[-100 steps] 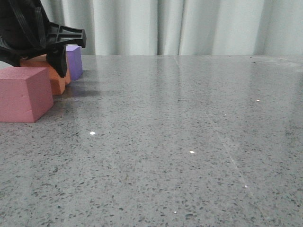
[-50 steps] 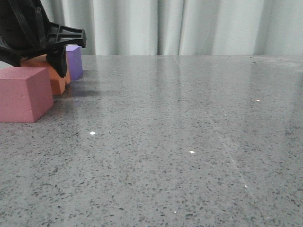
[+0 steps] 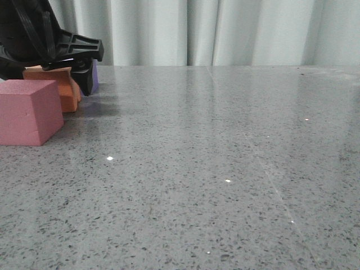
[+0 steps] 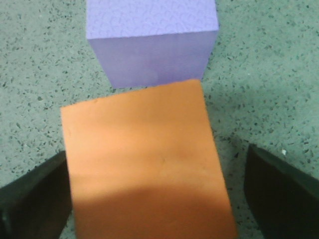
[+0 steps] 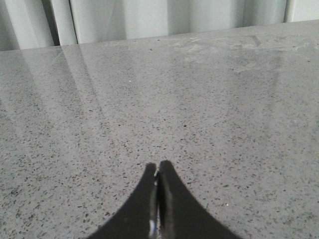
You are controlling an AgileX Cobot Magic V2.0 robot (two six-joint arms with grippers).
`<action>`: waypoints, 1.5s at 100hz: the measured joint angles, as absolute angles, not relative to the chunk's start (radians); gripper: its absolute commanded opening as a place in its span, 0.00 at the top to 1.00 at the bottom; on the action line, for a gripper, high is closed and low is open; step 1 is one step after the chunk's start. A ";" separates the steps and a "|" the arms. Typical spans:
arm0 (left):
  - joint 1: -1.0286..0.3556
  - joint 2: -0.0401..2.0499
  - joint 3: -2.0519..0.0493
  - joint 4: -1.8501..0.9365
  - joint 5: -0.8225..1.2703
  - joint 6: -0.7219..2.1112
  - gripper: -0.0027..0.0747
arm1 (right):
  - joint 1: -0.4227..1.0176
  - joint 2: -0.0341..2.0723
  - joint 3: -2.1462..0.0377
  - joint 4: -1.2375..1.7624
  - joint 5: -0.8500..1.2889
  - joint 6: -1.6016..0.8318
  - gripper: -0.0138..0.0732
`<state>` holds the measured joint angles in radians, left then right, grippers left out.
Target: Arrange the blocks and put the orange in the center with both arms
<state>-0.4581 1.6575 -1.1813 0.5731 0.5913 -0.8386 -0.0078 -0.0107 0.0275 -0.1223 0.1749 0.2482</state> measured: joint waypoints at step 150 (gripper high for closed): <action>-0.458 0.426 -0.424 0.655 0.500 -0.777 0.99 | -0.008 -0.011 0.028 -0.122 0.175 0.248 0.92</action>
<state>-0.4581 0.4259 -0.4239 0.6551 0.4997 -0.7773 -0.0078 -0.0107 0.0275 -0.1223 0.1749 0.2482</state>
